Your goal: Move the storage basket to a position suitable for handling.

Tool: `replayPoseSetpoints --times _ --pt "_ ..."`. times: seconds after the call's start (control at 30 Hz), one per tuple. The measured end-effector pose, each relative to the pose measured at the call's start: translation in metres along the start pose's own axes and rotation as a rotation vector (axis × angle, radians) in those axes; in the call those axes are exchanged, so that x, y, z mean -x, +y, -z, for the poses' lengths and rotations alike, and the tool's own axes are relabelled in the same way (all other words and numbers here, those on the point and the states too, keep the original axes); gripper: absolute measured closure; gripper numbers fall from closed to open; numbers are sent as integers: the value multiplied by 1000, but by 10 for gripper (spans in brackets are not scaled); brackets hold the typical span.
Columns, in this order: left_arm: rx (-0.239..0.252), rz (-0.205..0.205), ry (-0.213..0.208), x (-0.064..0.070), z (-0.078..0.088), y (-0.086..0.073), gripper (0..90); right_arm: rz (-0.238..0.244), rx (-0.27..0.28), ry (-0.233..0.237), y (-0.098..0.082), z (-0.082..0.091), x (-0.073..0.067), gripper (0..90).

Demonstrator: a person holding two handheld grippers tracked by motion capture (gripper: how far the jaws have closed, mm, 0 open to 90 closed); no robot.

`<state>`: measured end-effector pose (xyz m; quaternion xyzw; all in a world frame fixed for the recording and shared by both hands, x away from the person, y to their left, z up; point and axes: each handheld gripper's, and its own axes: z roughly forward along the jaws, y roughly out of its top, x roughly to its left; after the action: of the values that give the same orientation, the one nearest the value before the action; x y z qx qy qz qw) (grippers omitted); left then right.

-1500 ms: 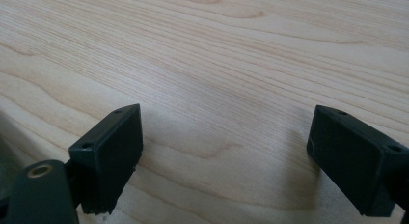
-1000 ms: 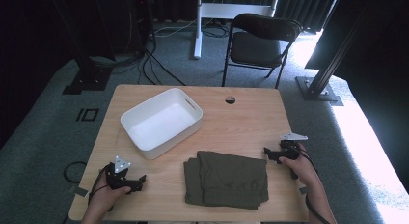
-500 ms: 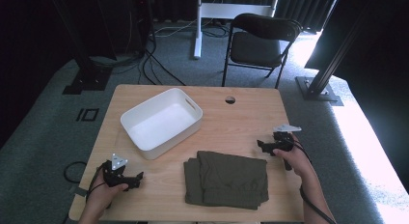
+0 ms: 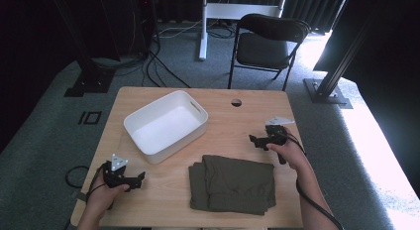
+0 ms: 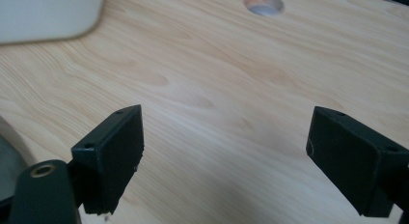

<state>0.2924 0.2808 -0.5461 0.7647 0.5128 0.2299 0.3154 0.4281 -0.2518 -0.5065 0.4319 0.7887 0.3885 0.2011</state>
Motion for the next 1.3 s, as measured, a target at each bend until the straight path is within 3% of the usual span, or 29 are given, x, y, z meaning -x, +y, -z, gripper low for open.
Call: replayPoseSetpoints --times 0.7,1.3 --pt "48 -6 0 -14 1 17 9 78 21 96 48 -33 -49 135" --pt "90 49 58 -37 1 27 9 116 62 154 95 -56 -85 142"
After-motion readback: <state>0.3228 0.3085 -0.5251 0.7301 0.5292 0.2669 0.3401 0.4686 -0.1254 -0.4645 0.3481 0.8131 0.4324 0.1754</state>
